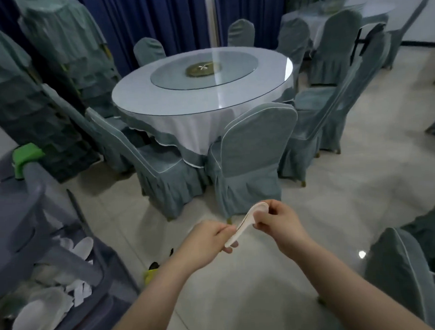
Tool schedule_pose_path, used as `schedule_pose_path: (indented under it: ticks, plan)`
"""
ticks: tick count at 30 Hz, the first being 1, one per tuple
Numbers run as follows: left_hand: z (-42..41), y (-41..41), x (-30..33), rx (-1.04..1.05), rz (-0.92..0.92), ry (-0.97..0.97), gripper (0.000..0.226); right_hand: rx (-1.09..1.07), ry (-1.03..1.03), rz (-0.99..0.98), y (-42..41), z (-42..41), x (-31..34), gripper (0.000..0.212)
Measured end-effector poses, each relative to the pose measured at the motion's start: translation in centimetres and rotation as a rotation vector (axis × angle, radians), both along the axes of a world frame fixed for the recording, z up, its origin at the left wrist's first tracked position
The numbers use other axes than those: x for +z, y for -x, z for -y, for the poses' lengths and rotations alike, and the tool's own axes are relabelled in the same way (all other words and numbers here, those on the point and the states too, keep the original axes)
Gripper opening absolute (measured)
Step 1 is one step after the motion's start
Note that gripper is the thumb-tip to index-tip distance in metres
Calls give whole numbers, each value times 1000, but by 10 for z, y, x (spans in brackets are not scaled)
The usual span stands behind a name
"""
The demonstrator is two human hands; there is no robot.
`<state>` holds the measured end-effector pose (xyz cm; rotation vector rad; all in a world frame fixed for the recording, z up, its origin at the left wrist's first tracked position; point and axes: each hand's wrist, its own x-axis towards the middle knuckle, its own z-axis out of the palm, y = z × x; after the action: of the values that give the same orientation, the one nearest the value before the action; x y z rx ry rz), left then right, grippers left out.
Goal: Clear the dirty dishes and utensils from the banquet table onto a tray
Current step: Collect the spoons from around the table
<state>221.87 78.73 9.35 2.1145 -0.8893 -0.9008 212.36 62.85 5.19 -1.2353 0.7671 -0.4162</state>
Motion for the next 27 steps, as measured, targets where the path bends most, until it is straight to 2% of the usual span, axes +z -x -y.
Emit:
schedule_pose_path:
  ticks: [3, 6, 13, 16, 20, 24, 27]
  plan:
    - [55, -25, -9, -110, -23, 1, 8, -134, -17, -11, -14, 40, -10, 15]
    - [116, -52, -18, -152, -39, 38, 20, -223, -18, -14, -28, 83, -13, 11]
    - [278, -114, -26, -405, -48, 100, 17, -448, 47, -68, -39, 197, 2, 9]
    - [351, -112, -21, -538, -103, 143, 24, -567, 55, -64, -17, 242, 11, 13]
    - [444, -91, -13, -627, -166, 165, 20, -833, 2, 2, 41, 299, 19, 19]
    - [553, -65, -3, -691, -166, 217, 16, -1054, 28, 22, 96, 370, 20, 11]
    - [638, -38, 5, -736, -193, 256, 16, -1138, 56, 31, 124, 433, 20, 13]
